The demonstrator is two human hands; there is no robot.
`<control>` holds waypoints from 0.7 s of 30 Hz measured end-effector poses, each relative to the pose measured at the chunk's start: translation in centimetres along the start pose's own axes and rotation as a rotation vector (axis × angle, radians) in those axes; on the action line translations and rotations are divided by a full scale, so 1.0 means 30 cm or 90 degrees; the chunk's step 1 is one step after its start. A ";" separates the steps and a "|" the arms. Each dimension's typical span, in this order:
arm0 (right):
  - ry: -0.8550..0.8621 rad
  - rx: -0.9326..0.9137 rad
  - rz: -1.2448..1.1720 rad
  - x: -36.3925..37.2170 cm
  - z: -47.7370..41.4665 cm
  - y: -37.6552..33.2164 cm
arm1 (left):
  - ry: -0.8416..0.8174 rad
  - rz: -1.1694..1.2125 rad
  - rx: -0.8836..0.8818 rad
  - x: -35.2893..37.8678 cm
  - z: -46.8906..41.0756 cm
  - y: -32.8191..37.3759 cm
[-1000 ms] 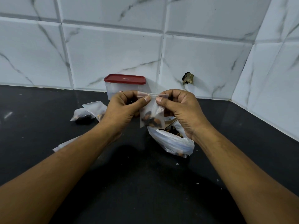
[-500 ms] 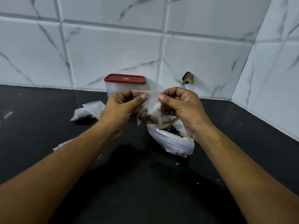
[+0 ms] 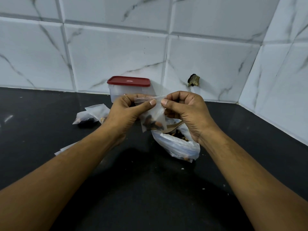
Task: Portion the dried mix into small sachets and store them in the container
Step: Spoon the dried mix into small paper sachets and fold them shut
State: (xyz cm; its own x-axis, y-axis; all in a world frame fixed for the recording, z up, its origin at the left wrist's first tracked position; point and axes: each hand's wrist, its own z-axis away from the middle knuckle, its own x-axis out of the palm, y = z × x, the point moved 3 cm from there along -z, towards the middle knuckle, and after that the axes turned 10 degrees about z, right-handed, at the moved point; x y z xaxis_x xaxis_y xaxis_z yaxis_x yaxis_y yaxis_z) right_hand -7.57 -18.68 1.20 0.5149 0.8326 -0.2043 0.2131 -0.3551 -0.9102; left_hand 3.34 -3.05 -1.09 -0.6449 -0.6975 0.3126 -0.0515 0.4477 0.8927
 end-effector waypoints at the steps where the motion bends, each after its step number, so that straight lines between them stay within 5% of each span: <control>1: -0.001 0.000 -0.001 0.001 0.000 0.001 | 0.000 0.007 -0.003 0.002 0.001 -0.001; 21: -0.017 0.007 -0.035 0.014 0.005 -0.001 | -0.020 -0.006 0.008 0.024 0.025 0.019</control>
State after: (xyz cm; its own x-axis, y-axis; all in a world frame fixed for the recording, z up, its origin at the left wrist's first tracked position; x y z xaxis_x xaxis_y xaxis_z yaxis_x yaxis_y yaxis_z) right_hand -7.49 -18.24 1.09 0.4807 0.8617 -0.1623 0.2321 -0.3035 -0.9241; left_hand 2.26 -2.89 -0.61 -0.6684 -0.6835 0.2933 -0.0673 0.4484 0.8913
